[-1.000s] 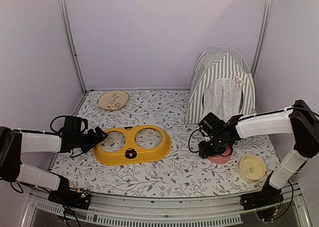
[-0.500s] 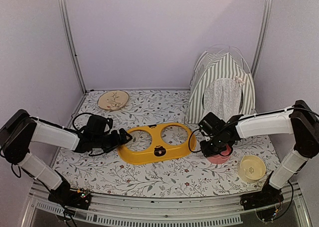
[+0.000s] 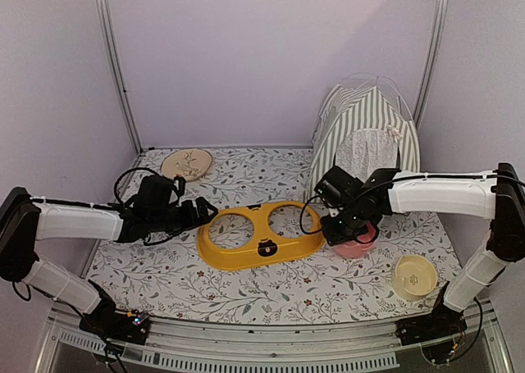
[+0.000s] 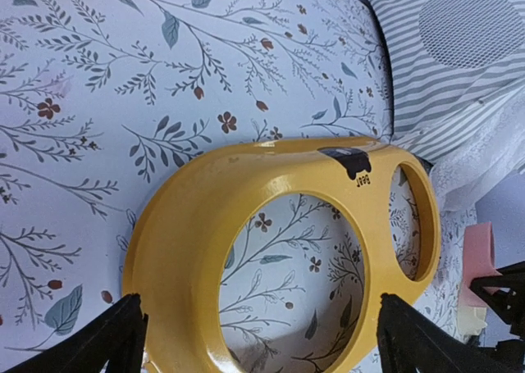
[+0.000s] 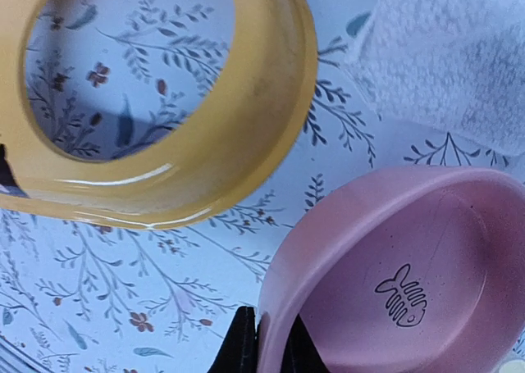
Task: Set up the pet tent
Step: Pick up the pet food bowl from the corner of the board, then place the pet food bowl in the pet food container.
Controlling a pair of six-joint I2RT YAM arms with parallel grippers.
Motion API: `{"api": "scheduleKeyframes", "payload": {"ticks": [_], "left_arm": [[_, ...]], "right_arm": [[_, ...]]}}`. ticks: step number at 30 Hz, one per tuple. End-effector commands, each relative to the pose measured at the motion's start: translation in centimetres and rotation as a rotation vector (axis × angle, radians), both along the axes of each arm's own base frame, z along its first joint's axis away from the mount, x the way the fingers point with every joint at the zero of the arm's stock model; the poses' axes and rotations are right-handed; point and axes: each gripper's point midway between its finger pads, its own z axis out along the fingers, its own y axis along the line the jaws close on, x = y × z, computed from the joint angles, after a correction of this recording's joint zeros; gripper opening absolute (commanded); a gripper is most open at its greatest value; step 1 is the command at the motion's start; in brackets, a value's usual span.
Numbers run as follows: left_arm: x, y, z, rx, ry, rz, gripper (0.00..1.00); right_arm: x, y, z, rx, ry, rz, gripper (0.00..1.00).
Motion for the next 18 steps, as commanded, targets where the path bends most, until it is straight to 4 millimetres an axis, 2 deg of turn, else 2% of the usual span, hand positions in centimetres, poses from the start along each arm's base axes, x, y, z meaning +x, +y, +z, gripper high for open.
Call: {"api": "scheduleKeyframes", "payload": {"ticks": [1,6,10,14,18], "left_arm": [[0.4,1.5,1.0,0.038,-0.034,0.012,0.99],[0.5,2.8,1.6,0.032,-0.052,0.029,0.99],[0.4,3.4,2.2,0.019,-0.065,0.036,0.99],[0.3,3.8,2.4,0.017,-0.072,0.039,0.99],[0.3,4.0,2.5,0.012,-0.076,0.038,0.99]], "right_arm": [[1.9,4.4,6.2,0.06,-0.139,0.053,0.0],[4.1,10.1,7.0,0.101,-0.167,0.16,0.0],[6.4,13.4,6.1,0.088,-0.186,0.211,0.0],[8.2,15.6,4.6,0.064,-0.204,0.247,0.0],[9.1,16.5,2.2,0.023,-0.195,0.26,0.0]]}}
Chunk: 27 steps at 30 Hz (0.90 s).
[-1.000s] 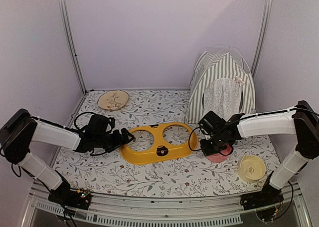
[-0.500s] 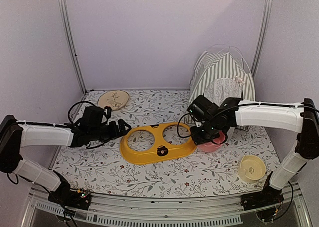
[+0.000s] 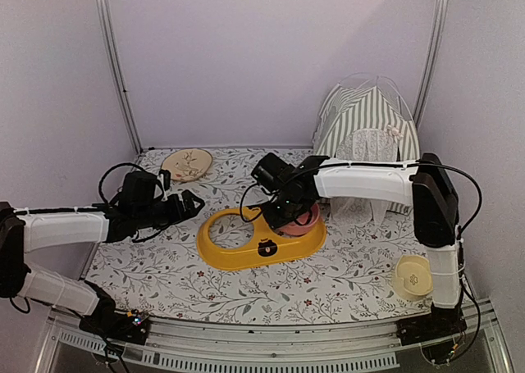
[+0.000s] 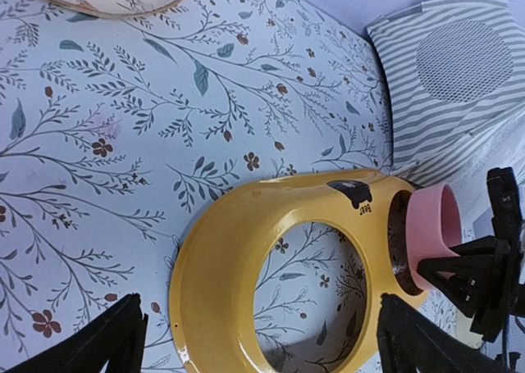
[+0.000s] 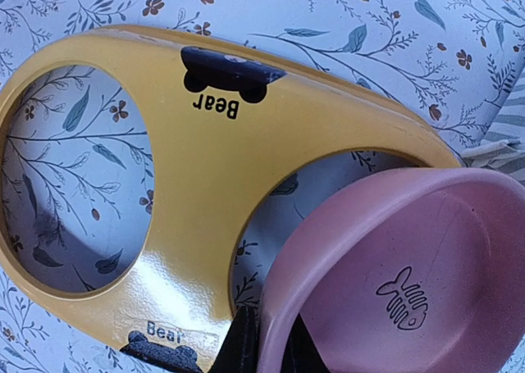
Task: Set up the pet tent
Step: Place the pet food bowl in the pet food container, then pick up the pet food bowl from the corner of the board.
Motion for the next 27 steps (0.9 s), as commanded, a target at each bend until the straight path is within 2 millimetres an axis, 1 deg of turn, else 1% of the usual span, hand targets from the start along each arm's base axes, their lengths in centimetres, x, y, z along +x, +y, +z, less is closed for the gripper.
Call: {"api": "scheduleKeyframes", "payload": {"ticks": [1,2,3,5,6,9,12,15,18,20,23,24,25,27], "left_arm": [[-0.3,0.5,0.0,0.008,-0.005,-0.01,0.99],[-0.3,0.5,0.0,0.008,-0.005,-0.012,0.99],[-0.3,0.5,0.0,0.008,-0.006,-0.012,0.99],[-0.3,0.5,0.1,0.009,-0.007,-0.013,0.99],[-0.3,0.5,0.1,0.01,-0.007,-0.013,0.99],[-0.2,0.5,0.0,0.009,-0.006,-0.016,0.99],[0.0,0.4,0.0,0.006,-0.007,-0.02,0.99],[0.1,0.4,0.2,0.006,-0.014,-0.02,0.99],[0.2,0.4,0.2,0.006,-0.017,-0.022,0.99],[0.4,0.4,0.2,0.006,-0.018,-0.026,0.99],[0.6,0.3,0.5,0.005,-0.024,-0.029,0.99],[0.7,0.3,0.6,0.003,-0.025,-0.03,0.98],[0.8,0.3,0.7,0.001,-0.028,-0.033,0.99],[0.9,0.2,0.8,-0.003,-0.029,-0.036,0.98]], "right_arm": [[2.0,1.5,0.6,-0.008,-0.075,0.026,0.0],[1.9,1.6,0.5,-0.003,-0.072,0.029,0.0],[1.9,1.8,0.5,0.006,-0.069,0.031,0.02],[1.8,2.0,1.4,0.024,-0.072,0.036,0.16],[1.7,2.0,1.9,0.035,-0.072,0.037,0.18],[1.3,1.6,2.8,0.041,-0.072,0.039,0.35],[0.6,0.5,3.1,0.016,-0.046,0.03,0.48],[-0.7,-1.3,4.5,0.033,-0.038,-0.003,0.51],[-2.4,-4.6,5.4,0.025,-0.043,-0.057,0.56],[-4.0,-7.4,5.4,0.001,-0.028,-0.104,0.57],[-6.9,-11.8,4.6,-0.018,0.016,-0.197,0.58],[-7.9,-13.3,4.8,0.001,0.028,-0.24,0.58],[-9.5,-15.5,3.3,-0.034,0.059,-0.268,0.58],[-11.6,-18.2,2.5,-0.028,0.098,-0.352,0.59]]}}
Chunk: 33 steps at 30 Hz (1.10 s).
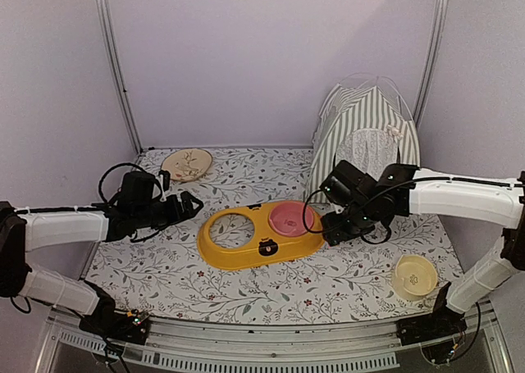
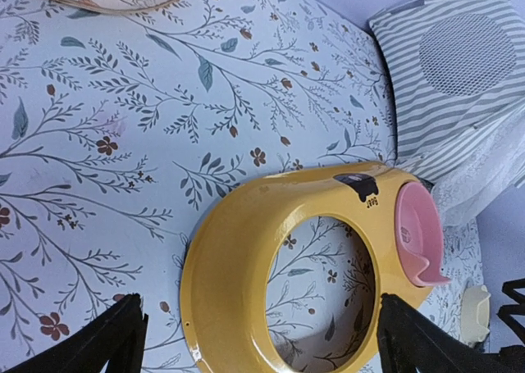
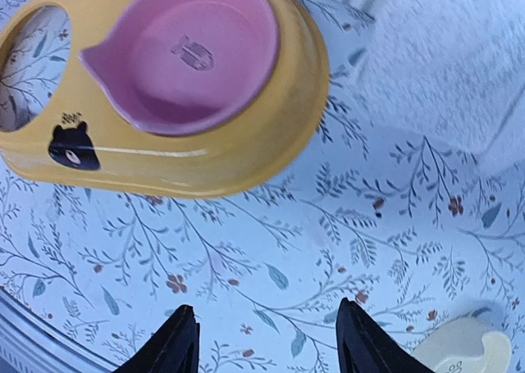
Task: Set up the pet tent
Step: Pick up the pet food bowl from the corner of the board.
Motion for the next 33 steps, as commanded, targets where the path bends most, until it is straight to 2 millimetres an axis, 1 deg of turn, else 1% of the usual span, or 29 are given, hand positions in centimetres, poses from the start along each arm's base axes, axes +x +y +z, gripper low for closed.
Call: {"api": "scheduleKeyframes", "payload": {"ticks": [1,3,6,9,11,15,19,23,25,27,28,30,32,33], "left_arm": [[1.0,-0.4,1.2,-0.014,-0.036,-0.02,0.99],[1.1,-0.5,1.3,-0.014,-0.036,-0.024,0.99],[1.3,-0.6,1.4,-0.012,-0.038,-0.028,0.99],[1.4,-0.7,1.6,-0.014,-0.039,-0.03,0.99],[1.3,-0.8,1.6,-0.017,-0.038,-0.033,0.99],[1.3,-0.9,1.6,-0.023,-0.036,-0.036,0.99],[1.3,-0.9,1.8,-0.024,-0.038,-0.041,0.98],[1.3,-0.9,1.9,-0.025,-0.041,-0.042,0.99],[1.4,-1.0,2.1,-0.026,-0.045,-0.046,0.98],[1.3,-1.0,2.2,-0.026,-0.047,-0.048,0.98],[1.3,-0.9,2.2,-0.024,-0.049,-0.049,0.98],[1.3,-0.8,2.3,-0.025,-0.052,-0.048,0.98],[1.3,-0.7,2.6,-0.029,-0.059,-0.047,0.98],[1.2,-0.6,2.6,-0.029,-0.059,-0.049,0.98]], "right_arm": [[-4.9,-7.3,-2.9,-0.052,0.111,-0.212,0.6],[-6.7,-9.8,-3.8,-0.053,0.146,-0.294,0.63],[-8.8,-12.8,-4.7,-0.066,0.172,-0.375,0.7],[-10.2,-15.1,-5.7,-0.076,0.198,-0.455,0.75],[-10.7,-16.0,-6.5,-0.057,0.218,-0.498,0.77],[-10.4,-16.7,-6.6,-0.04,0.199,-0.552,0.78],[-9.6,-17.4,-6.8,-0.057,0.192,-0.617,0.78],[-9.0,-17.7,-7.2,-0.106,0.188,-0.632,0.74],[-8.8,-17.2,-7.5,-0.108,0.202,-0.614,0.7],[-8.6,-16.0,-7.8,-0.084,0.228,-0.586,0.65],[-8.6,-15.3,-8.2,-0.072,0.25,-0.566,0.62],[-8.7,-14.7,-9.3,-0.058,0.277,-0.549,0.49],[-9.1,-14.4,-10.4,-0.047,0.303,-0.544,0.42],[-9.1,-14.1,-10.9,-0.031,0.311,-0.538,0.41]]}}
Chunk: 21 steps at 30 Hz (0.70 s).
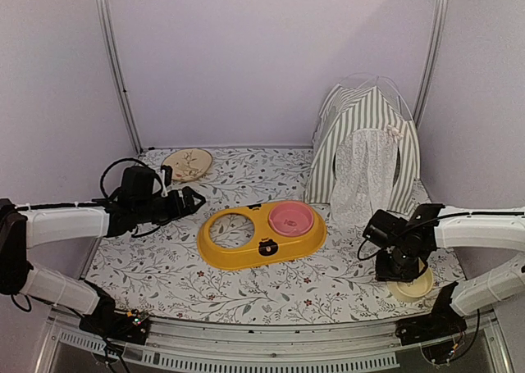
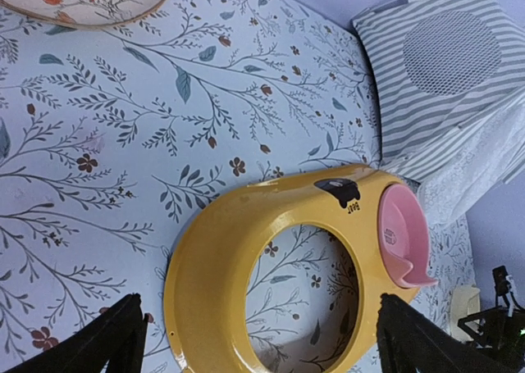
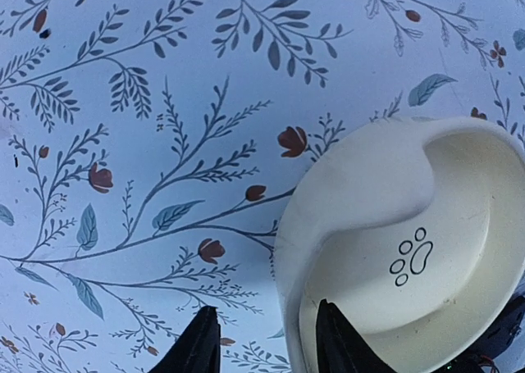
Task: Set up the pet tent
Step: Pick up the pet food bowl from the corner of the board.
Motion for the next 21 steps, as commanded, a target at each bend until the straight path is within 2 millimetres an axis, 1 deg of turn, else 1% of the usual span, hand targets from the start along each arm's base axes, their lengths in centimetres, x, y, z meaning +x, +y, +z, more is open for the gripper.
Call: {"api": "scheduleKeyframes", "payload": {"ticks": [1,2,3,5,8,10,13,15,17,19,20,21], "left_arm": [[0.5,0.3,1.5,-0.008,-0.046,-0.009,0.98],[0.5,0.5,1.6,-0.007,-0.048,-0.007,0.98],[0.5,0.5,1.6,-0.007,-0.05,-0.009,0.98],[0.6,0.6,1.6,-0.008,-0.048,-0.01,0.98],[0.7,0.6,1.6,-0.011,-0.047,-0.014,0.98],[0.7,0.6,1.6,-0.012,-0.047,-0.012,0.98],[0.6,0.8,1.8,-0.017,-0.049,-0.003,0.98],[0.5,0.9,1.8,-0.016,-0.049,0.0,0.98],[0.5,1.0,1.8,-0.013,-0.047,0.003,0.98],[0.5,1.1,1.8,-0.014,-0.047,0.005,0.98],[0.4,1.2,1.9,-0.014,-0.047,0.008,0.98],[0.4,1.3,2.0,-0.013,-0.048,0.009,0.98]], "right_arm": [[0.2,2.4,-1.9,0.116,0.015,0.012,0.39],[0.2,2.3,-2.2,0.116,0.018,0.005,0.37],[0.3,2.5,-2.3,0.118,0.016,0.001,0.33],[0.9,3.0,-2.0,0.126,0.003,0.013,0.26],[2.0,4.2,-1.4,0.125,-0.011,0.055,0.0],[2.8,4.9,-0.7,0.114,-0.023,0.079,0.0],[4.3,6.6,1.2,0.093,-0.06,0.129,0.0],[5.4,8.3,2.9,0.083,-0.091,0.178,0.0],[6.8,10.8,4.7,0.089,-0.127,0.232,0.0],[8.4,14.1,6.7,0.107,-0.167,0.299,0.0],[9.4,16.3,7.8,0.124,-0.191,0.338,0.0],[10.2,18.1,8.6,0.14,-0.216,0.367,0.0]]}}
